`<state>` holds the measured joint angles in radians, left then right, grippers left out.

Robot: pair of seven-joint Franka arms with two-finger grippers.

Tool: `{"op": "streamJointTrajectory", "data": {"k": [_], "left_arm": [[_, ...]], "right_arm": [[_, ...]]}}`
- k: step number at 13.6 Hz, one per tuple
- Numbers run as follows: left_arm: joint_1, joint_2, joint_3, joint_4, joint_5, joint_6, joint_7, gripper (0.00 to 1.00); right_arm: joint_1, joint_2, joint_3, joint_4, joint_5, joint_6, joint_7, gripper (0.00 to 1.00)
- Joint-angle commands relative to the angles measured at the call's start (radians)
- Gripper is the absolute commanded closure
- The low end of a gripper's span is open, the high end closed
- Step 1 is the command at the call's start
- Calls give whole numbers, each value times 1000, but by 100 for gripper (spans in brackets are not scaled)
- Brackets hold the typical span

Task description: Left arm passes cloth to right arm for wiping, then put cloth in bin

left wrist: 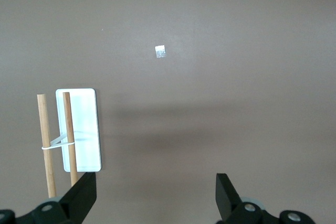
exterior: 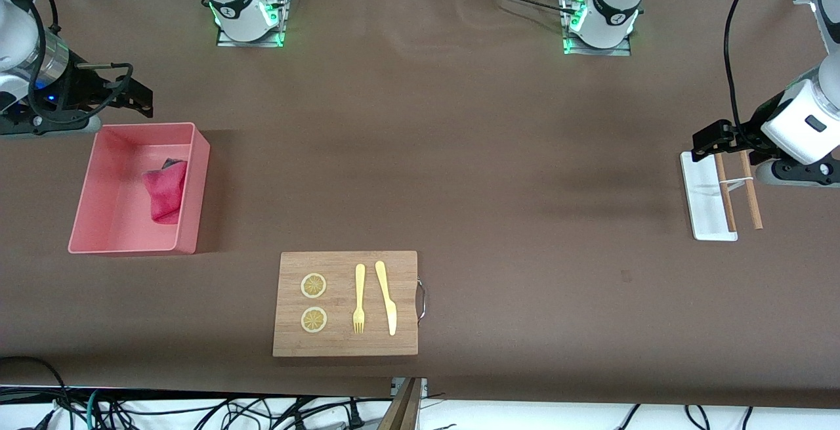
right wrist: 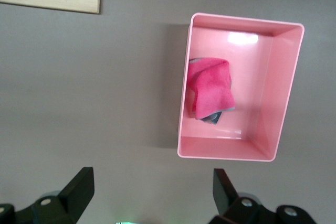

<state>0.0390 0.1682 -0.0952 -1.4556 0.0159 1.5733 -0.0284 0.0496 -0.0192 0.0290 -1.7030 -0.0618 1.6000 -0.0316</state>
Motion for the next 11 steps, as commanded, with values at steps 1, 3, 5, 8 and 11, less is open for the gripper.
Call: {"op": "streamJointTrajectory", "data": {"k": [1,3,5,8,11], "left_arm": [[6,11,-4,30,6,-22,10,0],[4,10,-4,30,6,-22,10,0],[6,10,-4,30,6,-22,10,0],[6,10,-4,30,6,-22,10,0],[6,10,-4,30,6,-22,10,0]], "right_arm": [[-7,7,8,31,14,-14,18,0],[-10,16,6,37,11,-5,6,0],[-7,39,8,72,5,-21,-1,0],[-5,44,8,92,2,-44,-25,0],[1,41,14,94,13,-65,-50,0]]}}
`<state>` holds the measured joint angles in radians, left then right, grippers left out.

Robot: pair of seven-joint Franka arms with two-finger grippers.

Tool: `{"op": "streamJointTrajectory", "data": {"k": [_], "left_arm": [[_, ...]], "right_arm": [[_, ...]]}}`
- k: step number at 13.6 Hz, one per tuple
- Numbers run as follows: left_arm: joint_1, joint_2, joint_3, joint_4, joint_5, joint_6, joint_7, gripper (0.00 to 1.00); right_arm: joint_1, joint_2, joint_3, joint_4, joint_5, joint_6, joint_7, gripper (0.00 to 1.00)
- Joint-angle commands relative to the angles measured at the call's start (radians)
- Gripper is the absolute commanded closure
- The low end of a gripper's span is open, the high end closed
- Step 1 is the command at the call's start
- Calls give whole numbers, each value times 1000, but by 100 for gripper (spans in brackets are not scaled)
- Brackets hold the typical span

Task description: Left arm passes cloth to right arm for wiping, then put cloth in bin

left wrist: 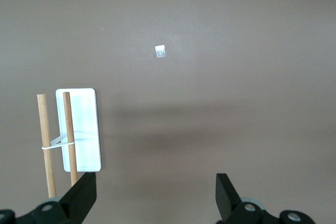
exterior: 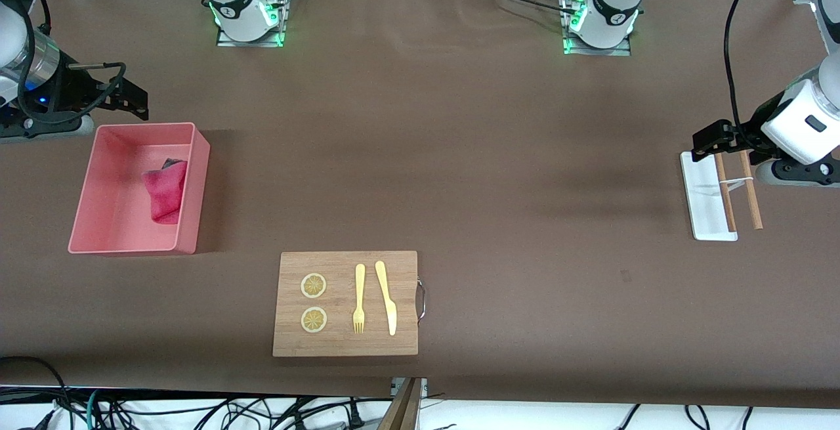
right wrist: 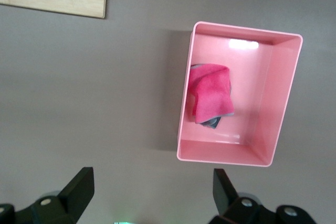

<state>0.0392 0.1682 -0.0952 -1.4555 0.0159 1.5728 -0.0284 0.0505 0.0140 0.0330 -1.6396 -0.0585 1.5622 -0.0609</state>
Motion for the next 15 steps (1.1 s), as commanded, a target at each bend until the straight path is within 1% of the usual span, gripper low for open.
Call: {"op": "streamJointTrajectory", "data": {"k": [1,3,15], "left_arm": [[5,11,-4,30,6,-22,10,0],[5,10,-4,30,6,-22,10,0],[8,10,-3,30,6,-24,10,0]], "right_arm": [[-6,10,5,29,12,-13,-20,0],[-9,11,1,27,43,10,-27,0],[-8,11,1,27,43,13,12,0]]}}
